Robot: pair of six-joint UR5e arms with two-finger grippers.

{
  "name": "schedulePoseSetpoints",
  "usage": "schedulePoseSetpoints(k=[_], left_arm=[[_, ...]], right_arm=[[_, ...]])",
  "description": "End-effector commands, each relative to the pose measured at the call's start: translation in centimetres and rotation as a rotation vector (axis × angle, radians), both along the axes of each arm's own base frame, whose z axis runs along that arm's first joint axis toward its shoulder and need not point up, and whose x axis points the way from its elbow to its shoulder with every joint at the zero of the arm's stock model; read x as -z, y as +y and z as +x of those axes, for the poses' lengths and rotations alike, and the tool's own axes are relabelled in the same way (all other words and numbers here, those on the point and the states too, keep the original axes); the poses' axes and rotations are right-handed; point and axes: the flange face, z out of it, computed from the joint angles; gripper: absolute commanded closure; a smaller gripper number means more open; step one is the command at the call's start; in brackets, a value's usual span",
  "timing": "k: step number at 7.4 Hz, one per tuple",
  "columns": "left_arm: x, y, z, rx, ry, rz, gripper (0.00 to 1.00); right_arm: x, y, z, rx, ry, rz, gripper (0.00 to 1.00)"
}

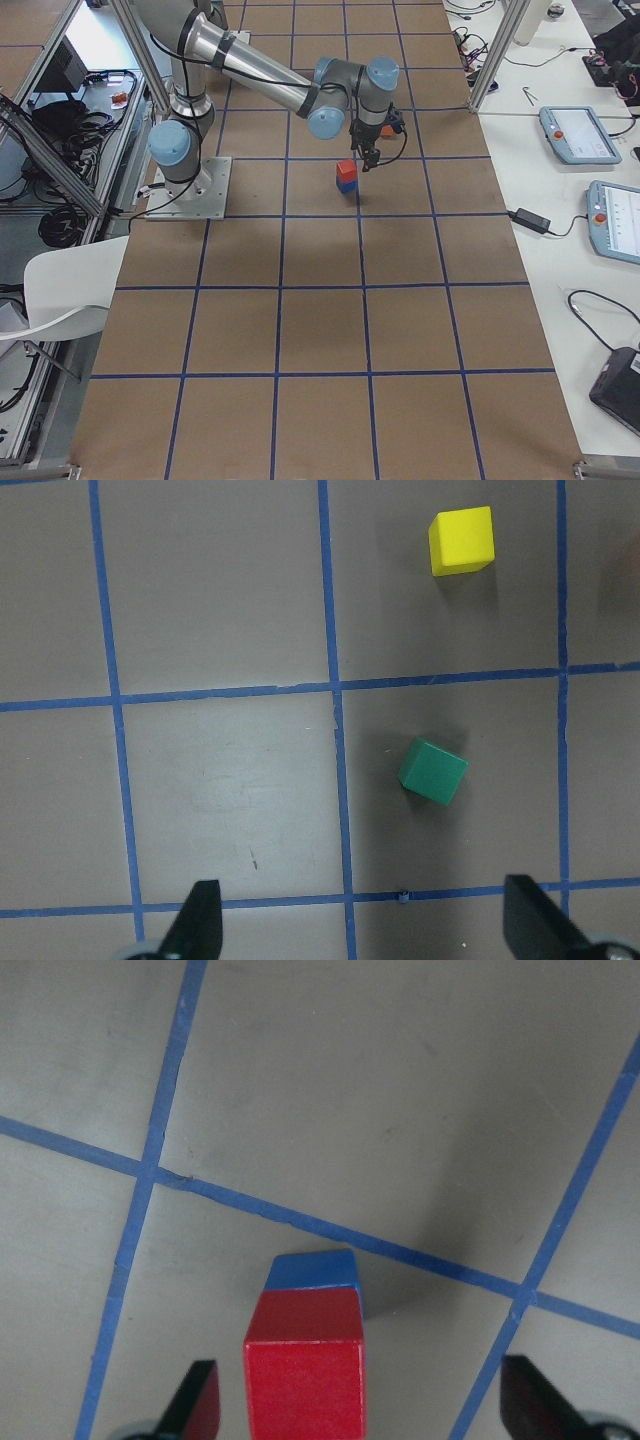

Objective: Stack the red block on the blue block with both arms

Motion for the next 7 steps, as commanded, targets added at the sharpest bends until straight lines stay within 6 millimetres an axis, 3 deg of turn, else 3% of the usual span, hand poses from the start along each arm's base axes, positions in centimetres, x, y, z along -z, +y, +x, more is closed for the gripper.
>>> schedulePoseSetpoints(k=[1, 2, 3, 7], left_arm=[[-0.1, 0.0, 0.0, 0.0, 0.0, -0.002, 0.0], [-0.1, 0.0, 0.0, 0.0, 0.0, -0.002, 0.0], [-0.1, 0.0, 0.0, 0.0, 0.0, -0.002, 0.0], [-0.1, 0.0, 0.0, 0.0, 0.002, -0.002, 0.0]], right_arm=[[-9.1, 1.9, 0.3, 0.103, 0.03, 0.047, 0.0], [-12.0, 3.2, 1.0, 0.178, 0.027, 0.055, 0.0], [-13.2, 3.9, 1.9, 0.25, 0.031, 0.066, 0.0], [-13.4, 5.2, 10.9, 0.324, 0.056, 0.048, 0.0]])
